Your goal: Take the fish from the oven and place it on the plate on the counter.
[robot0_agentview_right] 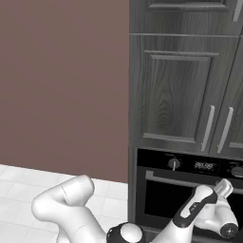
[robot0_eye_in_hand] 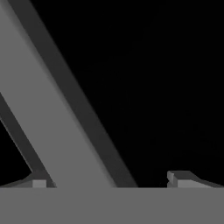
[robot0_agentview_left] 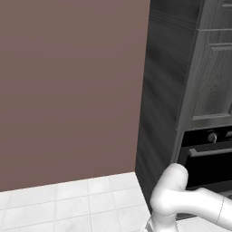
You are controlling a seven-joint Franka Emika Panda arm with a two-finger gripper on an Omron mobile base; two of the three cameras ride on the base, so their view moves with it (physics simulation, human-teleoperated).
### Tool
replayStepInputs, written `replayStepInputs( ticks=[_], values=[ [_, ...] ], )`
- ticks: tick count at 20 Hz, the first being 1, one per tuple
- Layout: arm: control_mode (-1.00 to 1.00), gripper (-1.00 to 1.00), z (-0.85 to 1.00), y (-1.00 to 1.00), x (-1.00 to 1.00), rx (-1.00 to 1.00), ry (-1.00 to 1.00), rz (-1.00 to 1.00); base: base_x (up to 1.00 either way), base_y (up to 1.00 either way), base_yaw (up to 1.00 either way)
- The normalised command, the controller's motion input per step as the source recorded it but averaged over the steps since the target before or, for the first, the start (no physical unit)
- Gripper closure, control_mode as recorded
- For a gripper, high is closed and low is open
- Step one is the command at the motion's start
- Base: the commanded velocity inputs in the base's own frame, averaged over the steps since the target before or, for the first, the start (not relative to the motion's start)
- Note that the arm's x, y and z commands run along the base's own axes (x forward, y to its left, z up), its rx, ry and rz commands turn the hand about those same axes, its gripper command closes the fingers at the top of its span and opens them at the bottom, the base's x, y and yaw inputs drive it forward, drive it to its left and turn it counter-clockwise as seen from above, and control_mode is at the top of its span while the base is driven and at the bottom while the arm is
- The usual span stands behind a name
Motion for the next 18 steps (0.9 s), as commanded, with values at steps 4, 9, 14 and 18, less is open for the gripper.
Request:
replayStepInputs(
  ticks=[4, 9, 14, 18],
  values=[
    [-1.0, -1.0, 0.0, 0.0, 0.18, 0.0, 0.0, 0.0, 0.0, 0.0, 0.0],
    [-1.0, -1.0, 0.0, 0.0, 0.05, 0.0, 0.0, 0.0, 0.0, 0.0, 0.0],
    [-1.0, -1.0, 0.0, 0.0, 0.06, 0.0, 0.0, 0.0, 0.0, 0.0, 0.0],
    [-1.0, 1.0, 0.0, 0.0, 0.0, 0.0, 0.0, 0.0, 0.0, 0.0, 0.0]
  ],
)
